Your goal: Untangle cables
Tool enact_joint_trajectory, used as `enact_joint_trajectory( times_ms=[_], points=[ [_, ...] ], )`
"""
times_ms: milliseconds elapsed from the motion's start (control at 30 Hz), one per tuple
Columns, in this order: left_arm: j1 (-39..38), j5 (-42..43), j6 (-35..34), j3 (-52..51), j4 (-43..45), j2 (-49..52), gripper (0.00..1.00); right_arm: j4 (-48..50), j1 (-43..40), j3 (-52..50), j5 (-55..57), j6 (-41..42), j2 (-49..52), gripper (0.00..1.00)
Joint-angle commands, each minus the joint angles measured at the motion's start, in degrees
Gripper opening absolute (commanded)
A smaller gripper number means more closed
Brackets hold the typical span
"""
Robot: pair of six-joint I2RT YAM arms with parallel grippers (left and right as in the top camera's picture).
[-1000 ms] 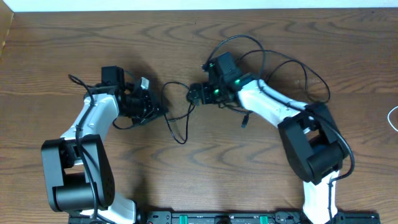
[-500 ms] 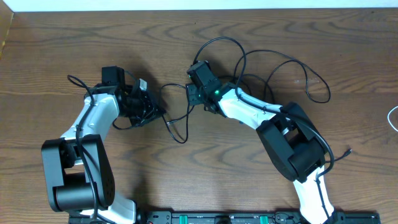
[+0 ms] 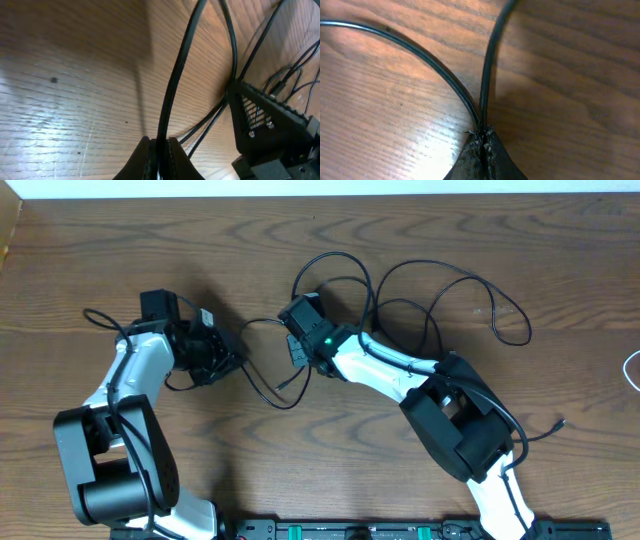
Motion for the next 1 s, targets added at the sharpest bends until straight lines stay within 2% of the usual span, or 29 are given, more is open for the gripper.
enact_joint_trajectory(
  times_ms=[0,133,167,267,367,433,500,633,700,767,800,833,967],
  points=[
    [0.4,-0.9,0.1,0.3,-0.3,0.3,0.09,-7.3,-1.2,1.5,-2.4,0.2,3.6,0.01],
    [0.4,-0.9,0.1,0.3,-0.5,0.3,0.31,-23.2,-5.0,9.2,-10.2,-7.8,1.7,0.01],
    [0.4,-0.9,0.1,0.3,-0.4,0.3,0.38,-30.0,-6.4,11.4,-11.9,-9.3,1.8,0.01],
    [0.4,-0.9,-0.3,0.3,-0.5,0.3,0.39,-34.7,-7.2,11.1,-11.5,-9.7,2.2,0.01],
    [0.4,-0.9,-0.3,0.3,-0.5,0.3,0.39,-34.6,-6.8,10.2,-11.9,-9.7,3.4,0.01],
    [0.4,-0.9,-0.3,0.3,-0.5,0.3,0.39,-34.4,-5.8,10.0,-11.8,-9.7,4.8,0.08],
    [0.4,-0.9,-0.3,0.3,-0.5,0.3,0.40,-34.5,-4.8,10.0,-10.4,-9.7,6.3,0.23],
    [0.4,-0.9,-0.3,0.3,-0.7,0.3,0.41,-34.9,-4.2,10.1,-8.9,-7.8,6.9,0.33],
    [0.4,-0.9,-0.3,0.3,-0.7,0.3,0.46,-35.3,-4.5,10.1,-8.4,-6.2,6.8,0.35],
    [0.4,-0.9,-0.3,0.3,-0.7,0.3,0.56,-35.6,-4.7,10.1,-8.4,-6.0,6.9,0.33],
    [0.4,-0.9,-0.3,0.3,-0.7,0.3,0.60,-35.8,-4.7,10.1,-8.2,-5.8,6.9,0.22],
    [0.4,-0.9,-0.3,0.3,-0.7,0.3,0.64,-36.0,-4.5,10.1,-7.8,-5.8,6.9,0.21],
    [0.4,-0.9,-0.3,0.3,-0.7,0.3,0.68,-36.4,-2.4,10.1,-5.0,-6.3,7.0,0.18]
  ],
)
